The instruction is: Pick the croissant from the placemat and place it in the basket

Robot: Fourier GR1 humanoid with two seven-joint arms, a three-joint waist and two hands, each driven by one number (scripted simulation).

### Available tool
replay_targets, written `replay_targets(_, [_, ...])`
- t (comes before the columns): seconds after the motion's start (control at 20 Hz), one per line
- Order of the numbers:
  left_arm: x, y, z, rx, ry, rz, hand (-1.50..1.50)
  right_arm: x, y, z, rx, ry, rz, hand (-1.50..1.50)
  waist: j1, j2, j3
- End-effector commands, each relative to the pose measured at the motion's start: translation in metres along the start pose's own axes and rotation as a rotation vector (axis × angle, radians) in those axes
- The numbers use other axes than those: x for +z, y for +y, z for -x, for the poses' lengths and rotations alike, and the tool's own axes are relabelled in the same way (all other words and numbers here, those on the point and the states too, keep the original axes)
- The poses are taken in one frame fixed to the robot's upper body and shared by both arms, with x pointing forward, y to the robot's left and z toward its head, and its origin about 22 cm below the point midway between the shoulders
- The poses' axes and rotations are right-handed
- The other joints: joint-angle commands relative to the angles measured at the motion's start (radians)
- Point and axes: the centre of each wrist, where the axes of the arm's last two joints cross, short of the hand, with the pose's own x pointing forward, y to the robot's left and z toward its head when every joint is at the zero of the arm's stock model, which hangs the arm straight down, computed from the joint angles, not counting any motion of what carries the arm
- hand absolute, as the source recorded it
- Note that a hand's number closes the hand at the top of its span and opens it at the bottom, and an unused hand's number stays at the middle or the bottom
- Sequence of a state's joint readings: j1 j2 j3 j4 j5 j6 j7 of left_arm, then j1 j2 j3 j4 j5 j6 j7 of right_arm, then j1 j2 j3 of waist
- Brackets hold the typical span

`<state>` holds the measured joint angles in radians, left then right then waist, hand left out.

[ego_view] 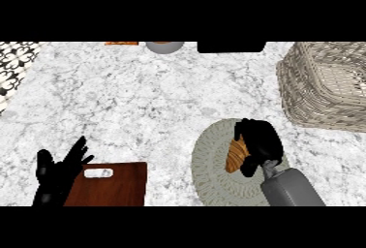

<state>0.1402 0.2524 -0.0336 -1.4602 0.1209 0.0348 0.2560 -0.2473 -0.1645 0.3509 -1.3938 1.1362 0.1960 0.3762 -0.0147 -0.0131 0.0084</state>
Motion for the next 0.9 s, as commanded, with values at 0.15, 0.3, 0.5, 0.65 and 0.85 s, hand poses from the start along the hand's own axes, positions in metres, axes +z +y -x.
replay_targets(0.15, [0.004,0.007,0.014,0.0,0.063,-0.045,0.0,0.028,-0.054,-0.011,-0.643,-0.001,0.315,1.5,-0.028,0.001,-0.003])
replay_targets(0.3, [0.005,0.008,0.018,0.019,0.089,-0.016,0.0,0.046,-0.098,-0.013,-0.753,-0.05,0.494,1.5,-0.019,0.002,-0.008])
replay_targets(0.5, [0.006,-0.003,0.022,0.003,0.05,-0.019,0.0,0.078,-0.145,0.004,-0.79,-0.005,0.619,1.5,-0.005,0.007,-0.009])
replay_targets(0.65, [0.01,-0.011,0.012,-0.003,0.058,0.004,0.0,0.096,-0.171,0.013,-0.785,0.072,0.663,1.5,0.007,0.009,-0.009])
replay_targets(0.85, [0.0,-0.017,0.01,-0.008,0.048,-0.002,0.0,0.093,-0.23,0.041,-0.78,0.179,0.728,1.5,0.014,0.012,-0.009])
